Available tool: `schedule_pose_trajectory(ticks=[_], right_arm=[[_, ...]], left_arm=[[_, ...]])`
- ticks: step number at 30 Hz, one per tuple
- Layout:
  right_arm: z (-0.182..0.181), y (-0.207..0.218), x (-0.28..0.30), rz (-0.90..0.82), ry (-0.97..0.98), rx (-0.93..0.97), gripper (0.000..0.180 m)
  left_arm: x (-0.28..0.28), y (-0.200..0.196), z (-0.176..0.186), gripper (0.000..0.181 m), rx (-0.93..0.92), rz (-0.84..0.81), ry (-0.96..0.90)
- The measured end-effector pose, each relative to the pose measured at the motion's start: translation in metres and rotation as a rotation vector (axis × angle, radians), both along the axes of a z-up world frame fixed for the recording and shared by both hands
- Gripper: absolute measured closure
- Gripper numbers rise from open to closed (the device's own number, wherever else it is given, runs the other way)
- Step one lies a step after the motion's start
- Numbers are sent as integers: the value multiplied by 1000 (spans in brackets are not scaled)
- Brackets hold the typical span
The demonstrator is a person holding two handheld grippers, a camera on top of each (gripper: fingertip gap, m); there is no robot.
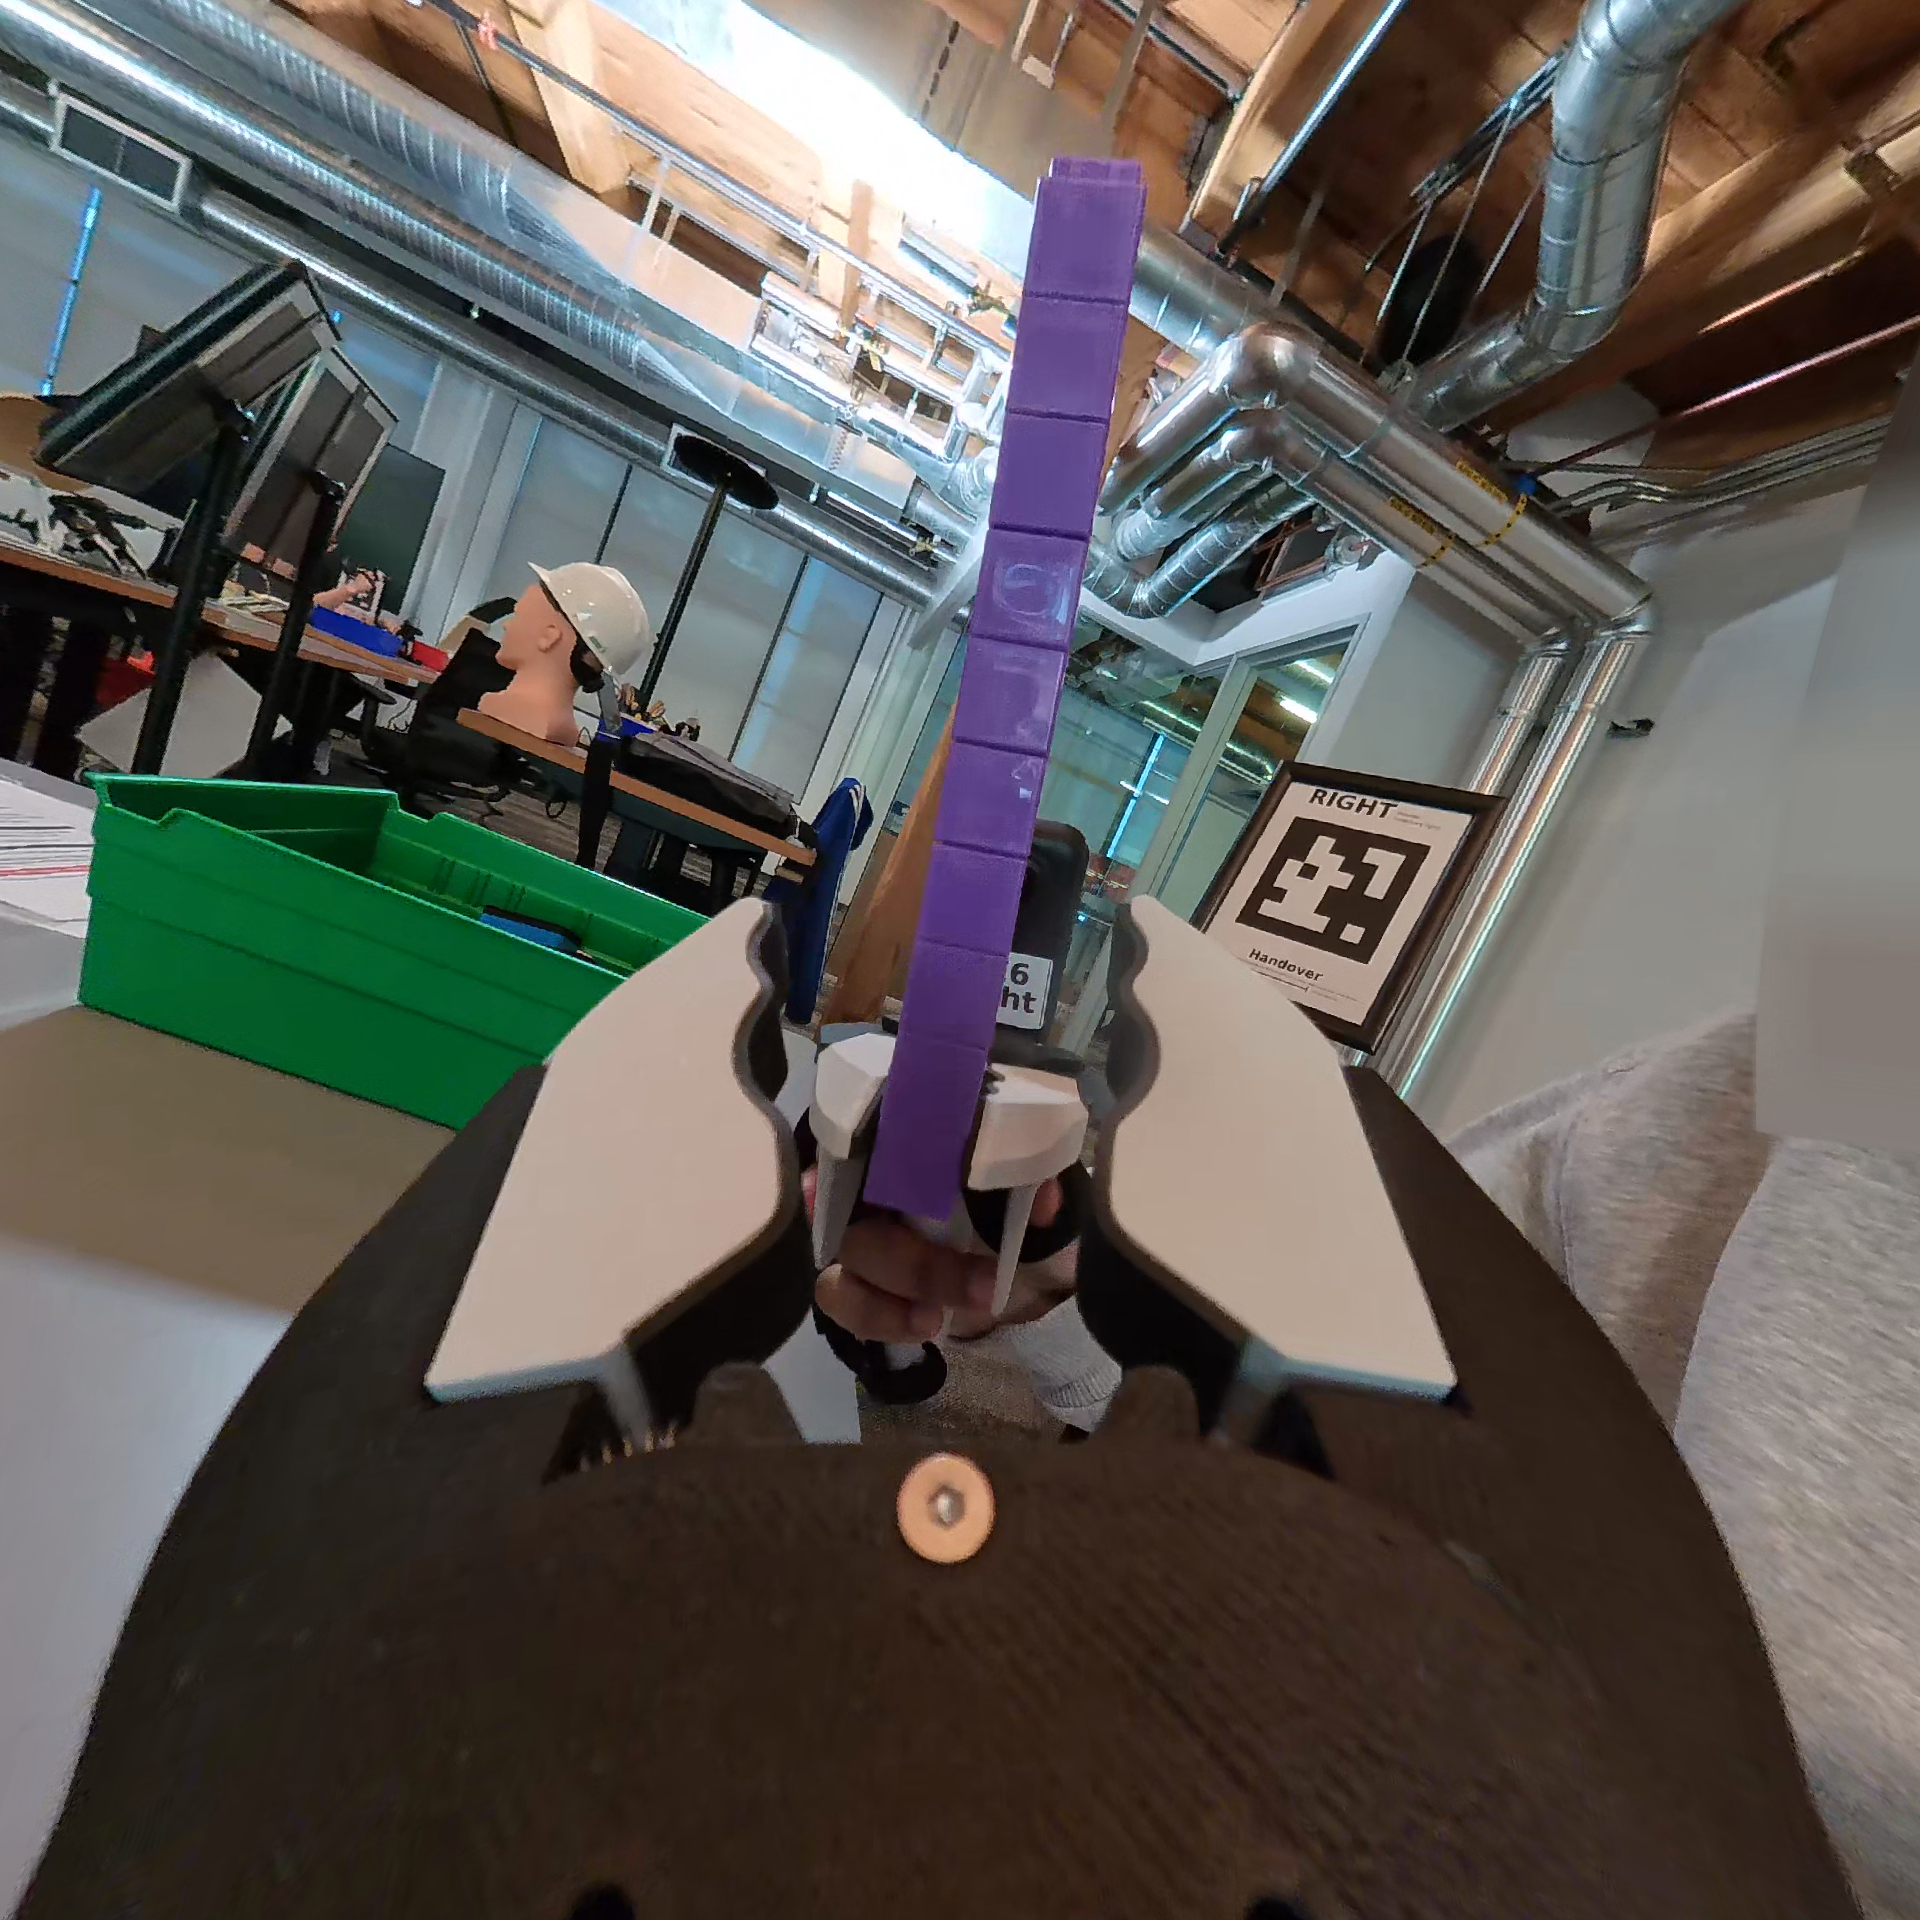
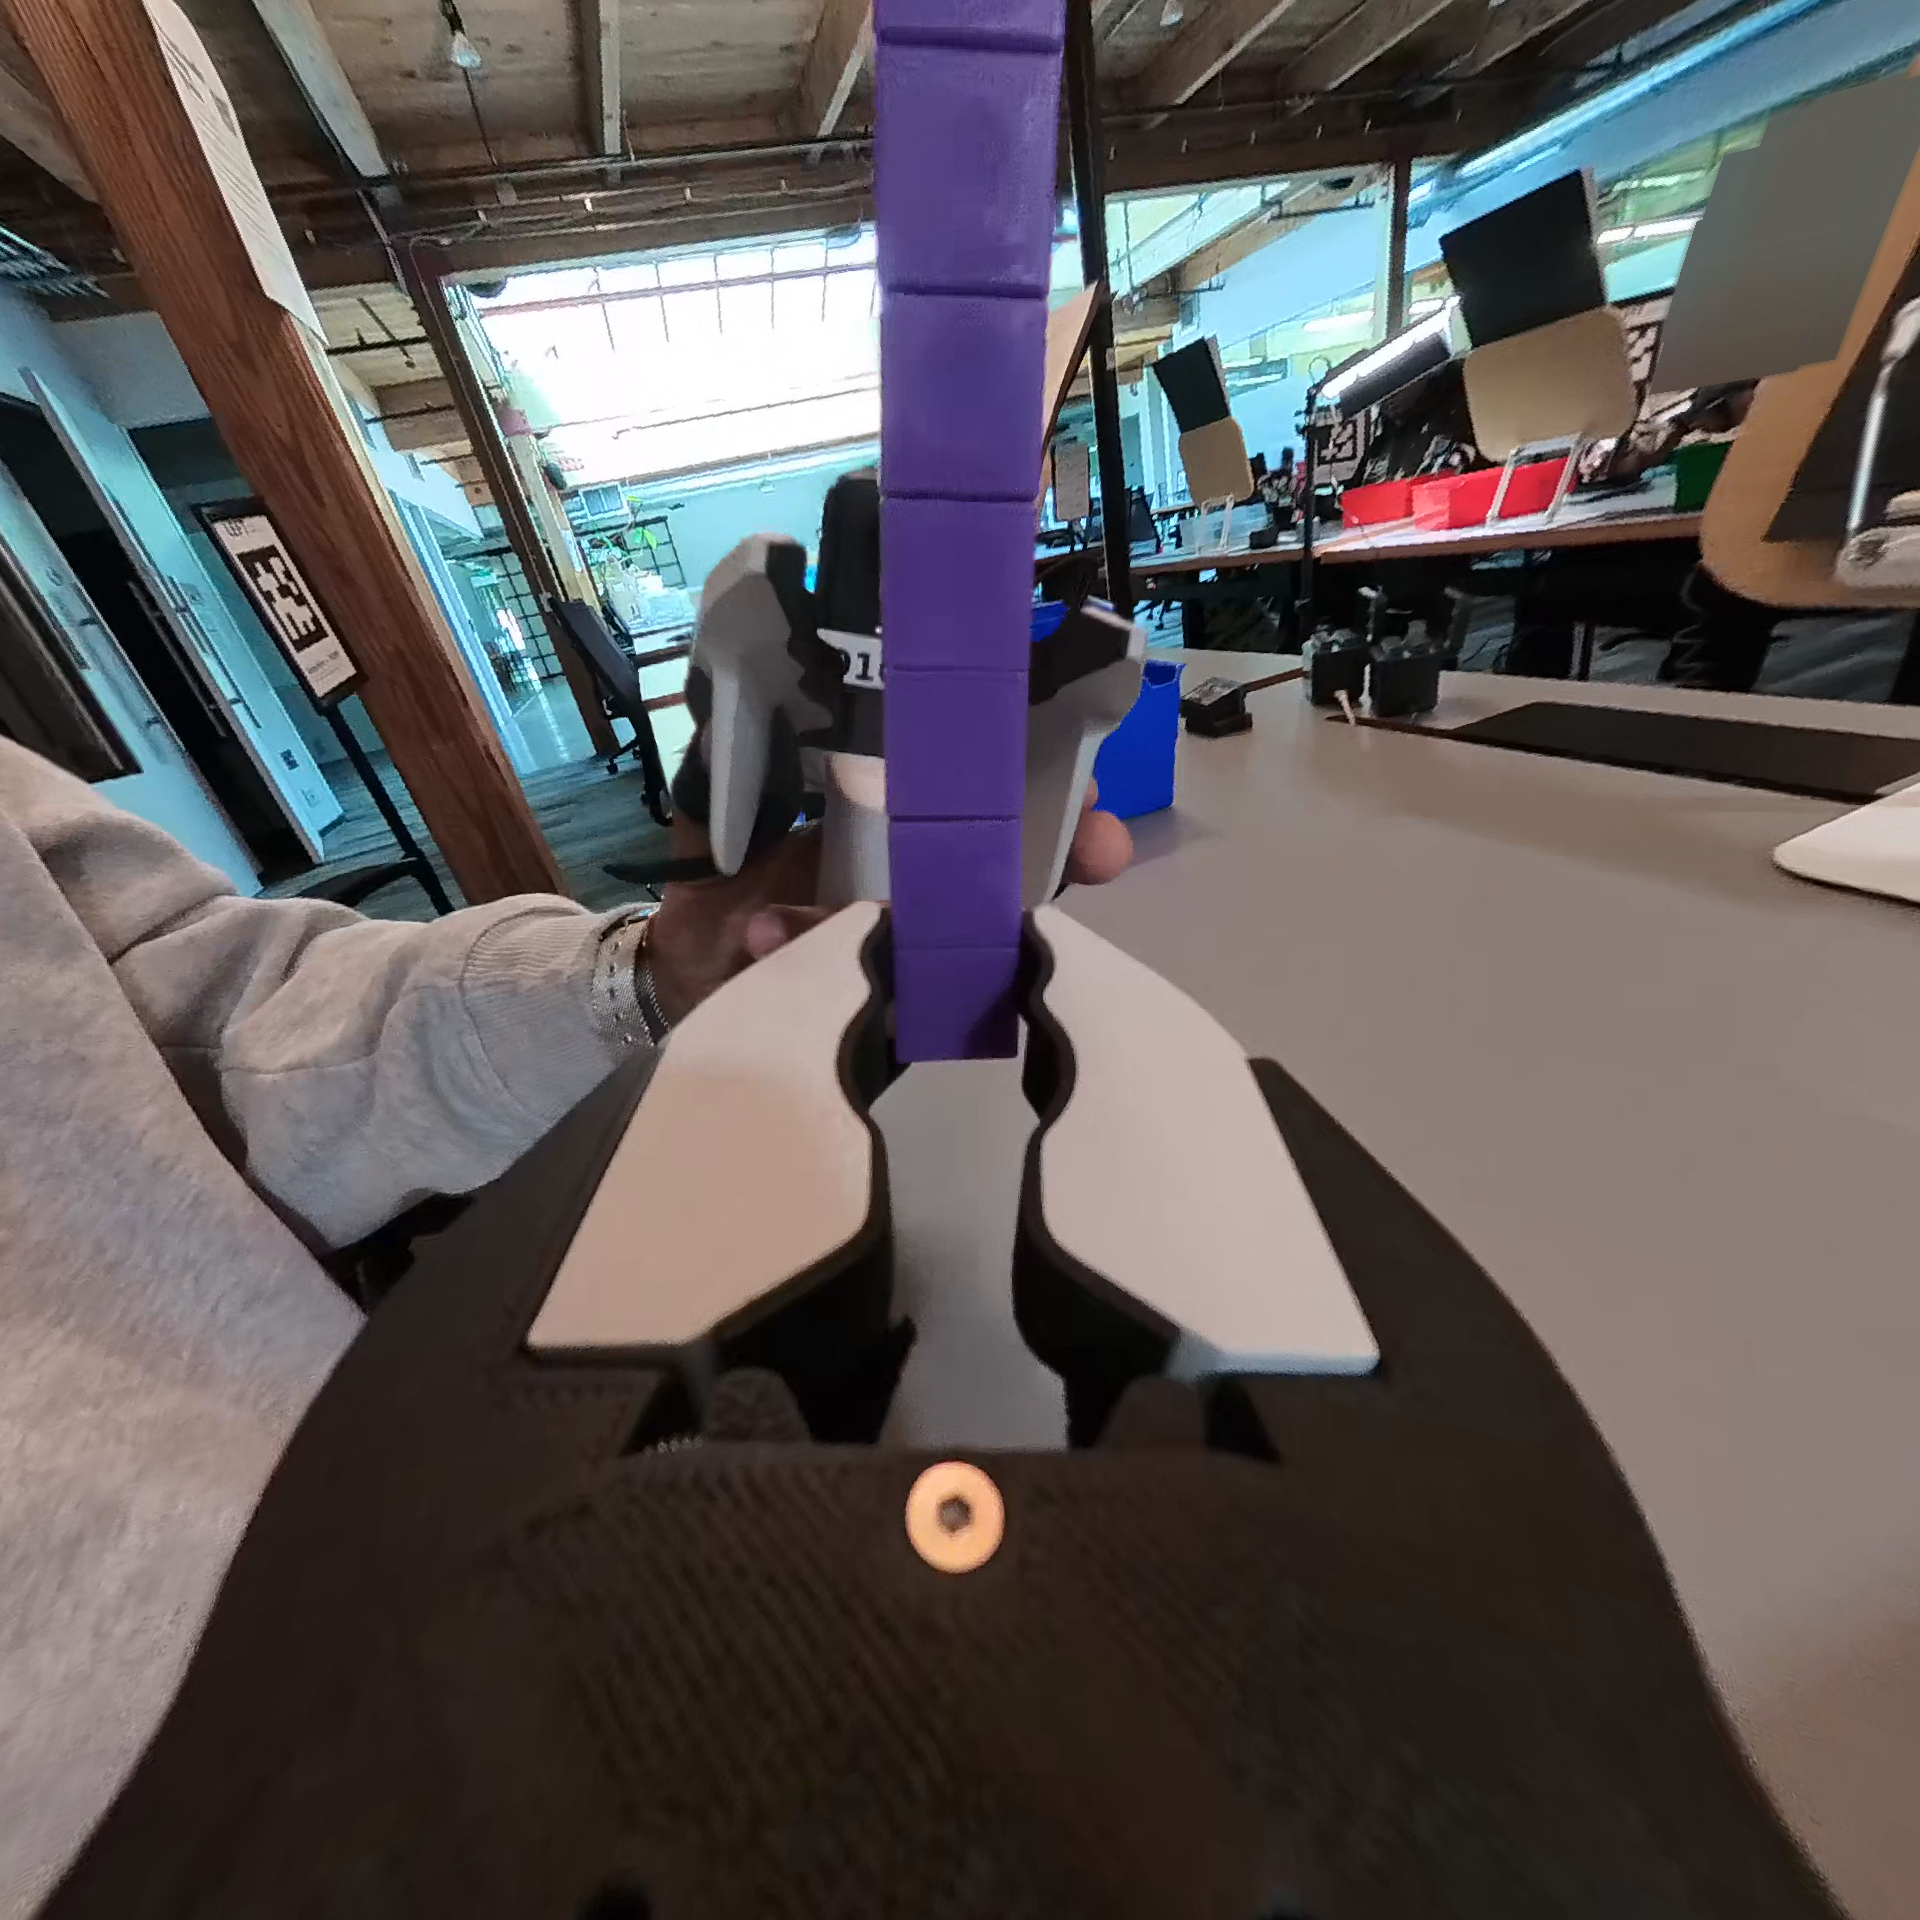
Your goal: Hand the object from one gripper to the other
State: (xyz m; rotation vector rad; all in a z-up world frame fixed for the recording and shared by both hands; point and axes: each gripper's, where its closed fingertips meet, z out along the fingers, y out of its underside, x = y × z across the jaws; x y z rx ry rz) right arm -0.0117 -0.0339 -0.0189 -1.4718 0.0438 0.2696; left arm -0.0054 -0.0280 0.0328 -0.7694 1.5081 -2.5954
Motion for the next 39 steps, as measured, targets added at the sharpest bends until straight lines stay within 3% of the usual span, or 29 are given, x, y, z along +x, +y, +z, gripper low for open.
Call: schedule_pose_trajectory(ticks=[8,15,21,28,31,39], right_arm=[[-2,1,-4,23,3,3,157],[-16,19,-35,126,12,-47,157],[-27,32,-55,188,15,-81,157],[-36,38,-65,214,-3,-113,157],[-37,39,-66,220,6,-109,157],[-38,38,-66,236,42,-118,157]], left_arm=[[-1,0,7,112,50,31,-20],[-17,5,51,105,135,104,-112],[-26,27,71,127,148,121,-133],[-32,39,82,139,115,89,-121],[-35,36,81,157,142,92,-139],[-33,34,79,156,142,125,-176]])
